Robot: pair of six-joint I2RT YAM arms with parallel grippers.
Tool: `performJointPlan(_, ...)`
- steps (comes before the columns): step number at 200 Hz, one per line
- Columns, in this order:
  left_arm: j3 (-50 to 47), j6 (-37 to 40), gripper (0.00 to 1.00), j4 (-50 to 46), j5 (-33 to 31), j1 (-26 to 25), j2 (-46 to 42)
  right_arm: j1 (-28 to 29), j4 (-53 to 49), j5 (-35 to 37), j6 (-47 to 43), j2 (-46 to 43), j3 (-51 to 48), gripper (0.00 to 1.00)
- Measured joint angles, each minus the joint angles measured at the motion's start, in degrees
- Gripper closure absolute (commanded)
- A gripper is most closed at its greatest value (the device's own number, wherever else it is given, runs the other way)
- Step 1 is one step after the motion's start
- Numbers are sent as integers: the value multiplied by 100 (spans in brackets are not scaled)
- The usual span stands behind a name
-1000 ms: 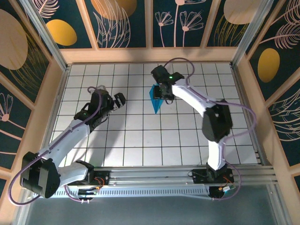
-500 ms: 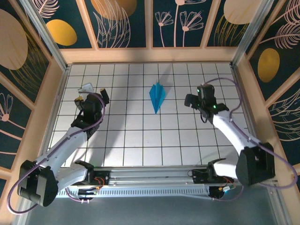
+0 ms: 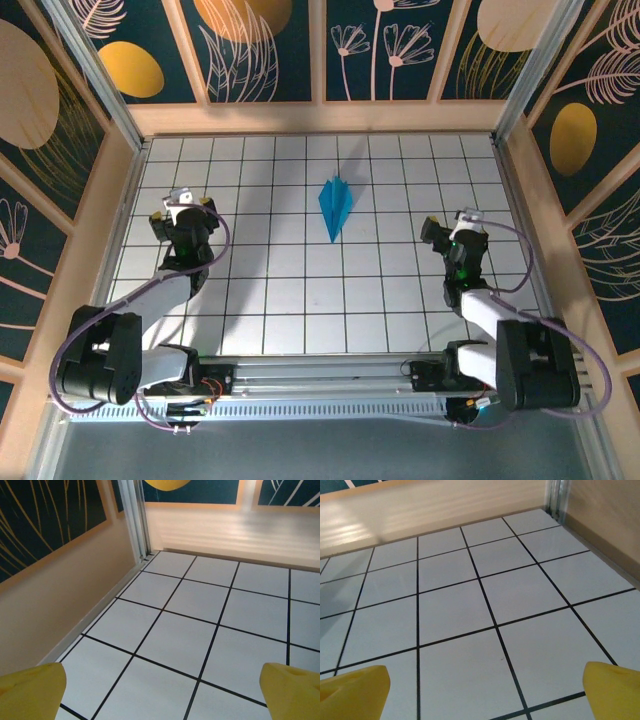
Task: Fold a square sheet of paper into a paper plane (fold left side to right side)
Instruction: Reset both arms
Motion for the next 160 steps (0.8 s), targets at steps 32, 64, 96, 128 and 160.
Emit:
performJointPlan(32,-380,162,1,868,354,140,197,-120,1449,-188,-214,951,-299,1)
performJointPlan(64,-509,424,1,1611,616,164,656,-219,2415,-428,-345,1646,-260,1)
performJointPlan(96,-872,577,1,2415,822,173,1012,-444,3204,-726,-323,2094,-391,1)
performJointPlan(128,-1248,603,1,2973,909,256,1145,-557,3394,-839,-280,2109,-413,1)
performJointPlan(160,-1294,542,1,3368,1016,424,1145,-557,3475,-841,-280,2109,-413,1)
